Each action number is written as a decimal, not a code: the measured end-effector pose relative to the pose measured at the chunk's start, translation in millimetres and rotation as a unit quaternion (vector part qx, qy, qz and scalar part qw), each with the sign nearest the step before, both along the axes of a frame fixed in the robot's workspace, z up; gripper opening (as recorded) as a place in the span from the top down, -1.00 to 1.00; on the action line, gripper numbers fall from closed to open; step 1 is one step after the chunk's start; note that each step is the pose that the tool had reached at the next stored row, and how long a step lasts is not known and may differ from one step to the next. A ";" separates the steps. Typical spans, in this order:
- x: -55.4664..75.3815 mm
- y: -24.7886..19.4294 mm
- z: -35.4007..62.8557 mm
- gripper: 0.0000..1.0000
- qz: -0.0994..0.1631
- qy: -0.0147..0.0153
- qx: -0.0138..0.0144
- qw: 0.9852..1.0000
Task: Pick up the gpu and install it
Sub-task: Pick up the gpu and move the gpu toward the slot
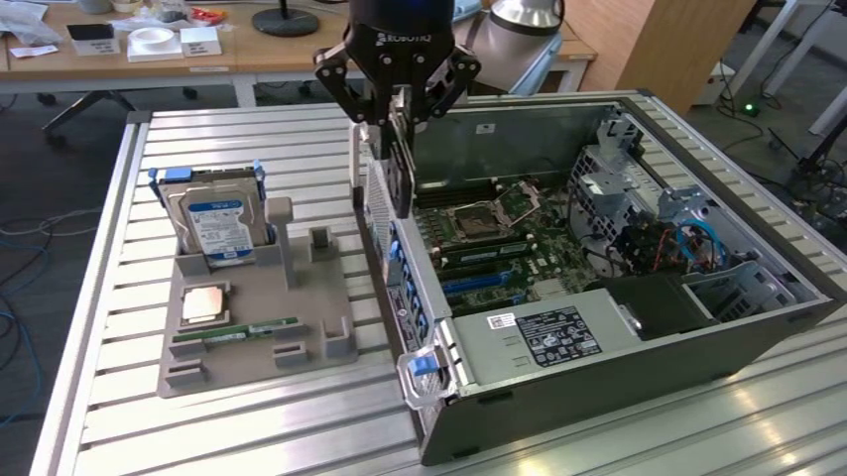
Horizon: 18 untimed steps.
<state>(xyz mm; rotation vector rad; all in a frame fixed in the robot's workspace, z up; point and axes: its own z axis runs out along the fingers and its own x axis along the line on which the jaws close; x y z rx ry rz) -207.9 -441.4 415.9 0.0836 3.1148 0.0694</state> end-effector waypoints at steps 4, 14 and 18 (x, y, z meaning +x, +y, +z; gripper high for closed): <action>7.1 0.2 0.0 0.47 0.000 0.000 0.000 1.000; 25.6 0.7 0.0 0.47 0.000 0.000 0.000 1.000; 32.5 0.9 0.0 0.47 0.000 0.000 0.000 1.000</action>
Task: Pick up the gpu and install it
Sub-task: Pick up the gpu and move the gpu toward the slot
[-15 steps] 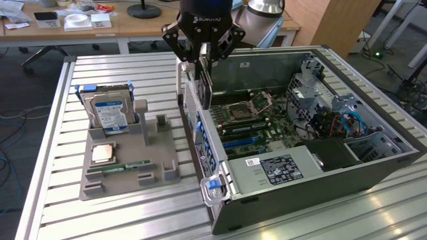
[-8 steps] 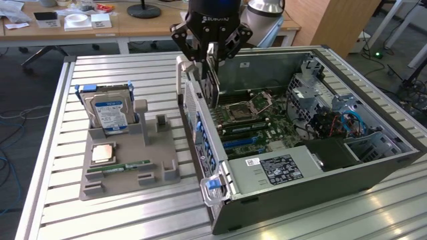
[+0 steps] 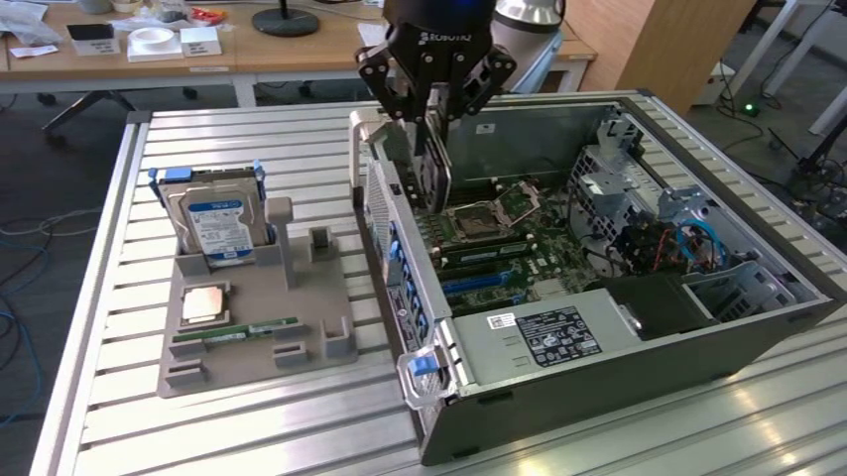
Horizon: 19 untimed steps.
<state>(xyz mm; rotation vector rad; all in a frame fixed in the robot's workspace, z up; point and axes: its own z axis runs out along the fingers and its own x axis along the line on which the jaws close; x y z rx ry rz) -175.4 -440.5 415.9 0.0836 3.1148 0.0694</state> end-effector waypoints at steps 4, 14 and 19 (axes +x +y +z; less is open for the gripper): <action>6.4 0.2 0.0 0.47 0.000 0.000 0.000 1.000; 21.0 0.6 0.0 0.47 0.000 0.000 0.000 1.000; 29.2 0.8 0.0 0.47 0.000 0.000 0.000 1.000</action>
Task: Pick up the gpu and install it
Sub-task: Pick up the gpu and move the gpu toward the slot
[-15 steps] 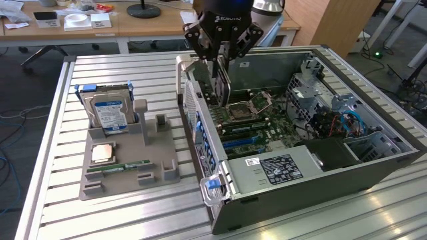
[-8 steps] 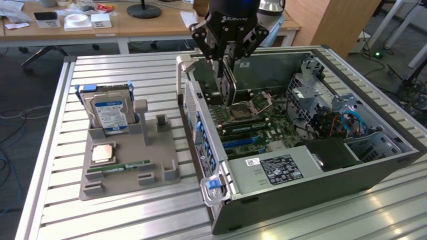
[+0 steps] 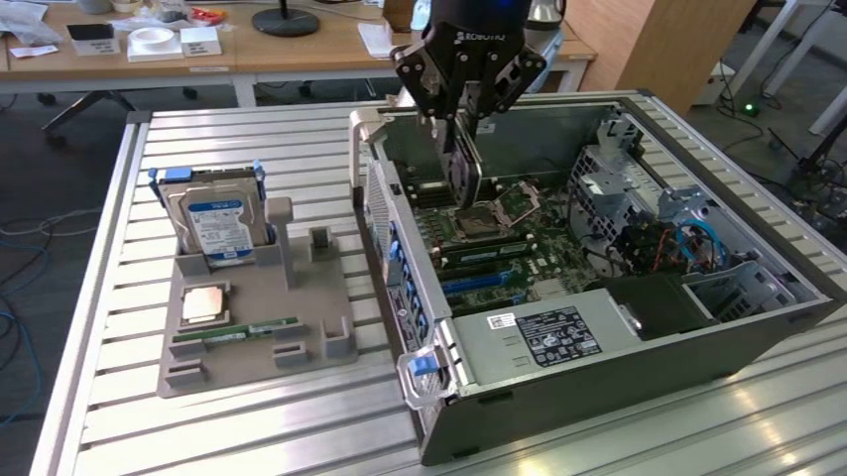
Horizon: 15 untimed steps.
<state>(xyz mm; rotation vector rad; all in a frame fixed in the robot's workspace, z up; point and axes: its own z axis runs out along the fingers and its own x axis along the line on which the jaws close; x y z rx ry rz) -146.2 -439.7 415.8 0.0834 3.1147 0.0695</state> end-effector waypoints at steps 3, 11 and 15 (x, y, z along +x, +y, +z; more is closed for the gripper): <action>4.9 0.2 0.0 0.47 0.000 0.000 0.000 1.000; 16.1 0.6 0.0 0.47 0.000 0.000 0.000 1.000; 23.1 0.8 0.0 0.47 0.000 0.000 0.000 1.000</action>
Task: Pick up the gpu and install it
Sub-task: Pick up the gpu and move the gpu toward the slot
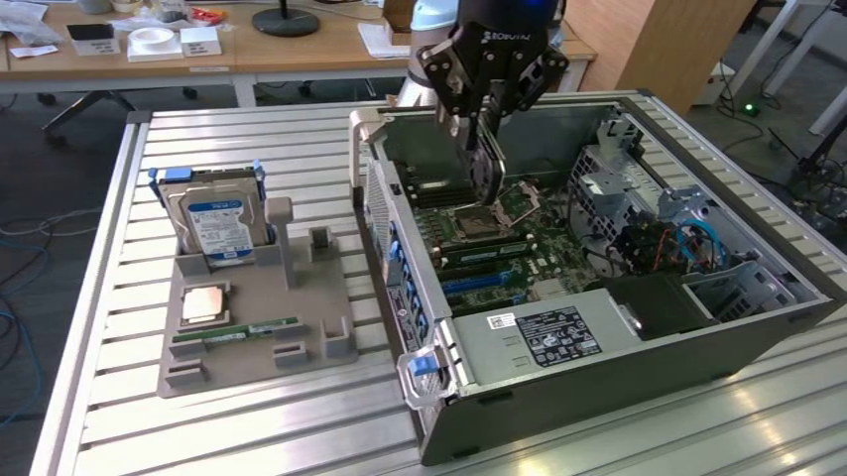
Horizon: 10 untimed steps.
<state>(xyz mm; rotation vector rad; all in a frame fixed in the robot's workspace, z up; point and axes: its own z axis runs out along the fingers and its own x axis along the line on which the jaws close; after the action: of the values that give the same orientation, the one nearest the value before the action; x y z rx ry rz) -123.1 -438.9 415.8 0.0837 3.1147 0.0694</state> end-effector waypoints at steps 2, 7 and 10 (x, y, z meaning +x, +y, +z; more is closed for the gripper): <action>4.0 0.1 0.0 0.47 0.000 0.000 0.000 1.000; 14.2 0.4 0.0 0.47 0.000 0.000 0.000 1.000; 20.4 0.6 0.0 0.47 0.000 0.000 0.000 1.000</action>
<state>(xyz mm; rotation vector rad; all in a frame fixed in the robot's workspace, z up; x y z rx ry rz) -102.7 -438.3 415.8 0.0836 3.1147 0.0695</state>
